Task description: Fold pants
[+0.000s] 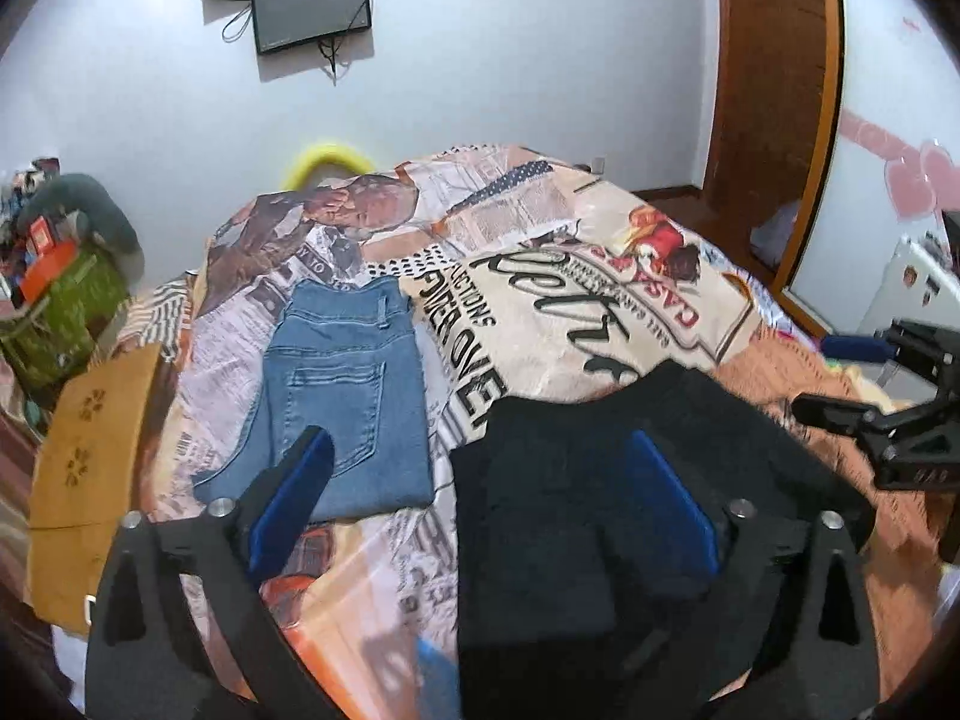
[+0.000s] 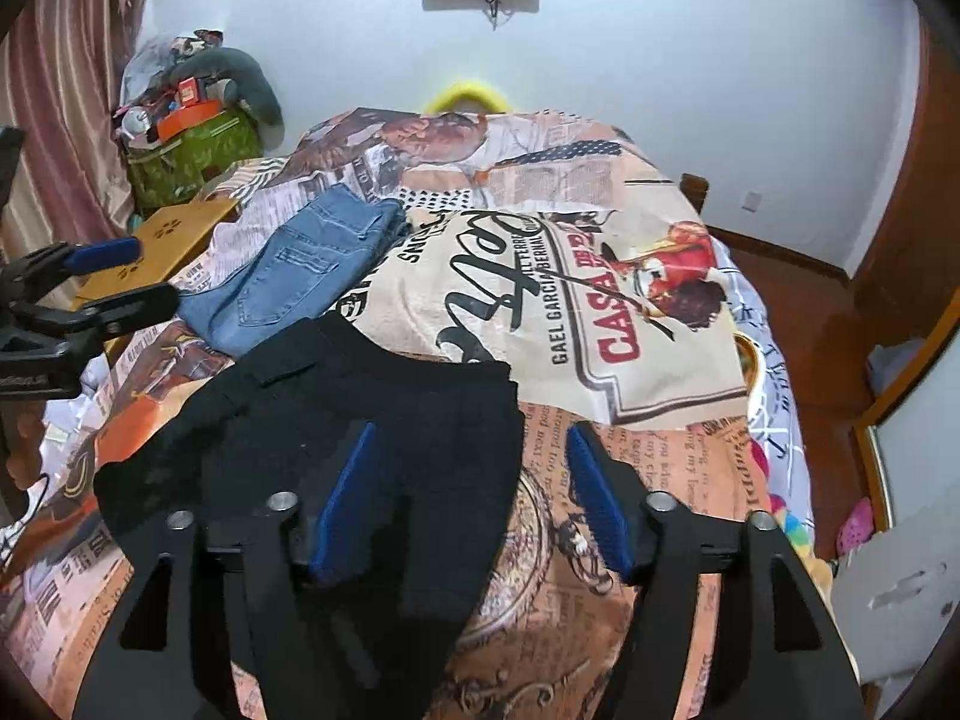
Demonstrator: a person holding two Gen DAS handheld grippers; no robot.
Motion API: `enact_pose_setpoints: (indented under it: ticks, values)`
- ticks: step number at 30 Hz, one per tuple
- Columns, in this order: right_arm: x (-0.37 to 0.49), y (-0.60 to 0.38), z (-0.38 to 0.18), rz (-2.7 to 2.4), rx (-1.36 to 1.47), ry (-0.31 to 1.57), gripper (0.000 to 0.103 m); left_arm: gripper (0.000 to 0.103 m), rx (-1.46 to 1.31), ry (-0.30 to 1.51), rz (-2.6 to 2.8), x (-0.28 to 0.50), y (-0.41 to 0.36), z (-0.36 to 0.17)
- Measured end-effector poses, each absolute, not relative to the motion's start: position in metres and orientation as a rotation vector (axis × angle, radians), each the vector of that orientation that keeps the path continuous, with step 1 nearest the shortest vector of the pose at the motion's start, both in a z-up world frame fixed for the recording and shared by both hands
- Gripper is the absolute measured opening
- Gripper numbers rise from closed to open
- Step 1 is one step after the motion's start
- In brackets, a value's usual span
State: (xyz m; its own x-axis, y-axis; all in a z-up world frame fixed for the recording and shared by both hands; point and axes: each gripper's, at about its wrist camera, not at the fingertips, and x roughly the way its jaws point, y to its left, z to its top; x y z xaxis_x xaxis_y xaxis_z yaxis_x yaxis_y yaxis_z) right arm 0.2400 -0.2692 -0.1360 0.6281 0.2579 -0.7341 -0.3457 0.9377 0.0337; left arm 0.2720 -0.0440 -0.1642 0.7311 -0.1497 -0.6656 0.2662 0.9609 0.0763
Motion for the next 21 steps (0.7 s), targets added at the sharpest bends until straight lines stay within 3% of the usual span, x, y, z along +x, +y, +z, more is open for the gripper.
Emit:
enact_pose_setpoints:
  ticks: [2, 4, 13, 21]
  values:
    - [0.235, -0.271, -0.138, 0.360, -0.095, 0.831, 0.075, 0.101, 0.183, 0.750, -0.235, 0.268, -0.042, -0.173]
    - [0.234, -0.274, -0.144, 0.373, -0.075, 0.856, 0.076, 0.101, 0.180, 0.782, -0.232, 0.267, -0.039, -0.182]
    - [0.240, -0.282, -0.192, 0.452, 0.072, 1.071, 0.076, 0.101, 0.027, 1.105, -0.278, 0.298, -0.027, -0.244]
    - [0.257, -0.288, -0.214, 0.559, 0.221, 1.166, 0.077, 0.102, -0.105, 1.252, -0.386, 0.326, -0.026, -0.268]
